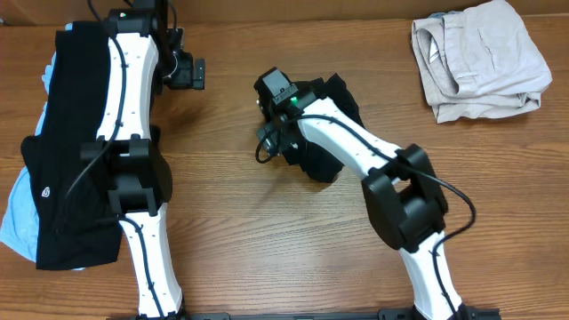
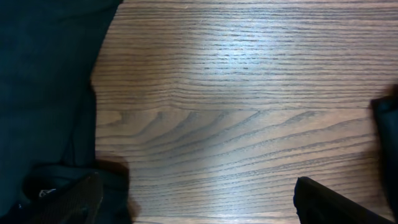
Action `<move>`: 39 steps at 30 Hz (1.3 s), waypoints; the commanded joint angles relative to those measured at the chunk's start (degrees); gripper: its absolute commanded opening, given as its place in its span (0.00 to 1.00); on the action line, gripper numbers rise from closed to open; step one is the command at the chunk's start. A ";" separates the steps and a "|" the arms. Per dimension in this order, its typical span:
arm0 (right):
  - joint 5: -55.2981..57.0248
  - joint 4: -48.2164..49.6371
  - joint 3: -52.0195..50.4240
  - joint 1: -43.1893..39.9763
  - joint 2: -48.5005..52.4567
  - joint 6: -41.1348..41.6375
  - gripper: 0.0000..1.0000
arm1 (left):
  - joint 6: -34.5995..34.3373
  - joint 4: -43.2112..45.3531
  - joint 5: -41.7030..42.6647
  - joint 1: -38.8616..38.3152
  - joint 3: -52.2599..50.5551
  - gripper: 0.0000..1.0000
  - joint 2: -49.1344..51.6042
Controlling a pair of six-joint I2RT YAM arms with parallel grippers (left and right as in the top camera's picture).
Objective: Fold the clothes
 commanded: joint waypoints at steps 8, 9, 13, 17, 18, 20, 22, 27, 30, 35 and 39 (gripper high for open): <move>4.09 -0.48 -0.87 -1.40 1.62 2.69 0.72 | -1.01 -0.07 -0.31 -0.28 -0.22 1.00 0.07; 4.87 -0.48 -0.90 -1.86 1.62 3.10 0.67 | -1.01 -0.13 -0.31 -0.28 -0.22 1.00 0.07; 6.54 -0.46 -0.92 -4.17 1.62 4.15 0.50 | -1.01 -0.26 -0.28 -0.28 -0.22 1.00 0.07; 6.51 -0.61 -0.72 -6.56 1.55 5.38 0.18 | -1.03 -0.24 -0.28 -0.35 -0.22 1.00 0.07; 6.38 -1.03 -0.39 -7.08 1.40 5.73 0.11 | -1.05 -0.24 -0.28 -0.37 -0.22 1.00 0.07; 6.08 -2.69 1.01 -8.04 1.09 5.62 0.09 | -1.25 -0.22 -0.28 -0.39 -0.22 1.00 0.07; 6.12 -5.66 3.41 -8.94 0.46 5.40 0.05 | -1.40 -0.24 -0.31 -0.39 -0.22 1.00 0.07; 6.10 -15.37 16.31 -13.42 -3.91 5.40 0.04 | -1.40 -0.28 -0.31 -0.39 -0.22 1.00 0.07; 6.10 -18.64 23.34 -16.44 -5.88 5.42 0.04 | -1.40 -0.31 -0.33 -0.39 -0.22 1.00 0.07; 6.08 -23.67 35.06 -22.47 -7.15 5.44 0.04 | -1.40 -0.35 -0.31 -0.39 -0.22 1.00 0.07; 6.08 -25.18 41.38 -27.52 -7.15 5.42 0.04 | -1.40 -0.31 -0.31 -0.39 -0.22 1.00 0.07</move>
